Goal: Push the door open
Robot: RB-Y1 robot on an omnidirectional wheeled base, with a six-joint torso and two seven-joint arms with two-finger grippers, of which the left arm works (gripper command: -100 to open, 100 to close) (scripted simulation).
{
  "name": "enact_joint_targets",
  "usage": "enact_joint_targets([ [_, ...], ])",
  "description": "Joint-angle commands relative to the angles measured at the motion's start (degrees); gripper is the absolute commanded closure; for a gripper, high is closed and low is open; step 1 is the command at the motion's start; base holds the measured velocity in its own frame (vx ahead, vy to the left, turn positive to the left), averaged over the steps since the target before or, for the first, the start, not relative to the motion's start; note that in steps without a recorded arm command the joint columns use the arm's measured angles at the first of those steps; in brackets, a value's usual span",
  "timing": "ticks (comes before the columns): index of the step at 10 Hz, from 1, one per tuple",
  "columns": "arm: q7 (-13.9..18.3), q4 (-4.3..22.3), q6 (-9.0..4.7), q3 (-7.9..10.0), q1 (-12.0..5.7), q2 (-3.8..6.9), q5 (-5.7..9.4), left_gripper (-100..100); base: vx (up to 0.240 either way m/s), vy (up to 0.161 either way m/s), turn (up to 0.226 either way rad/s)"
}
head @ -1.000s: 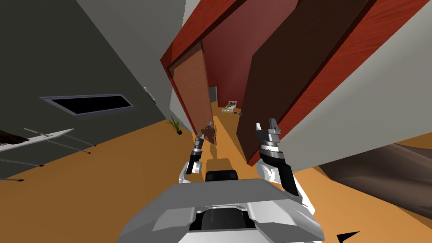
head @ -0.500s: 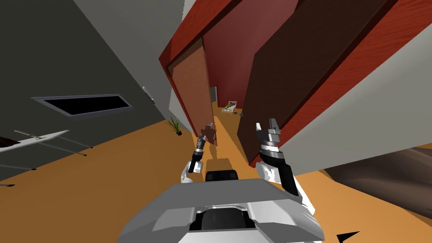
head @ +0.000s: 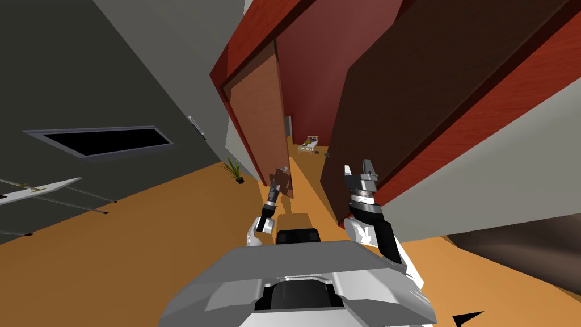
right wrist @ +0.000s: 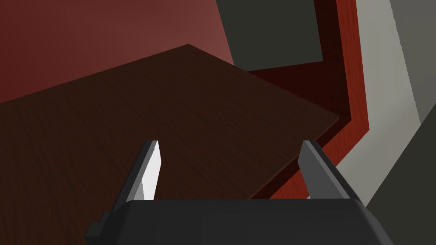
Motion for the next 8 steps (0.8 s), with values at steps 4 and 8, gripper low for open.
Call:
enact_joint_targets([
  [4,0.82,6.99,-1.09,-1.35,-2.69,-0.02,-0.74,-100,0.089,0.076,-0.020],
  [8,1.53,13.07,-2.18,-2.42,-5.03,-0.10,-1.31,-100,0.096,0.071,-0.019],
])
